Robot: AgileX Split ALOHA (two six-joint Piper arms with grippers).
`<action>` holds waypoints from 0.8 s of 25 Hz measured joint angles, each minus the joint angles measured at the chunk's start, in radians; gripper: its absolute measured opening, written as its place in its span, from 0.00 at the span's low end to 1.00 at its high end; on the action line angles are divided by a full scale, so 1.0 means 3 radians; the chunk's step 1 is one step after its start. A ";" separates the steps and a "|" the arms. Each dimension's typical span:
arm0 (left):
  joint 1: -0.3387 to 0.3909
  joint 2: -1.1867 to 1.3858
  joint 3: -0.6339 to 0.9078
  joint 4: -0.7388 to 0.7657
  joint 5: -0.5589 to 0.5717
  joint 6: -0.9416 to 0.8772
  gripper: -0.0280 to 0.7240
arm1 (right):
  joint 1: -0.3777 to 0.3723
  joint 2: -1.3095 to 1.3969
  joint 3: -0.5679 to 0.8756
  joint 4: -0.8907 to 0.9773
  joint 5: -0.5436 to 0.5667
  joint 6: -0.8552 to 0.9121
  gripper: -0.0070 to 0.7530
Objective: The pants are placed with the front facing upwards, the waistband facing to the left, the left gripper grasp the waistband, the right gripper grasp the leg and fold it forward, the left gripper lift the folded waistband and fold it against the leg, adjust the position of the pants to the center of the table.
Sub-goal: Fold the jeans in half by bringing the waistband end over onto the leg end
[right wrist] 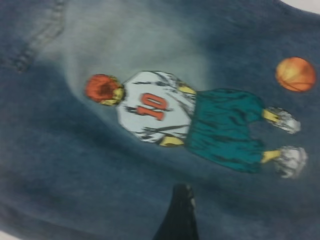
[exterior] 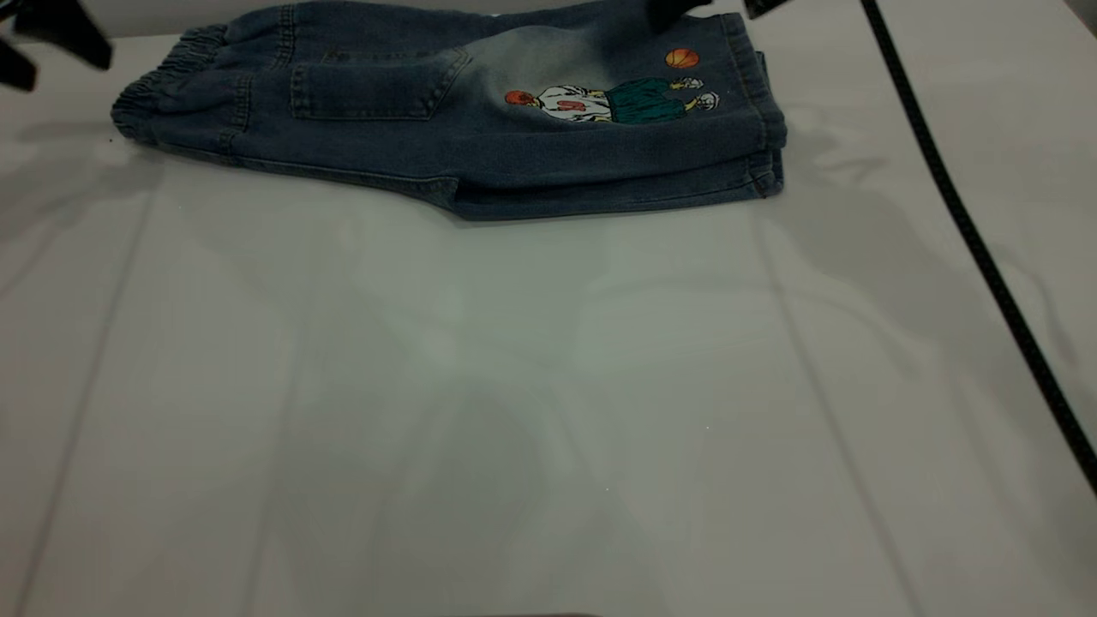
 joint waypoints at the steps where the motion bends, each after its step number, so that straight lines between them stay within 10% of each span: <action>1: 0.0012 0.0044 -0.0070 0.0049 0.0020 -0.0053 0.81 | 0.0024 0.0000 -0.0008 0.0000 0.0009 -0.0008 0.77; 20: 0.0010 0.1201 -0.1687 -0.0185 0.0823 -0.0363 0.81 | 0.0101 0.0000 -0.0012 0.0000 0.0132 -0.0050 0.77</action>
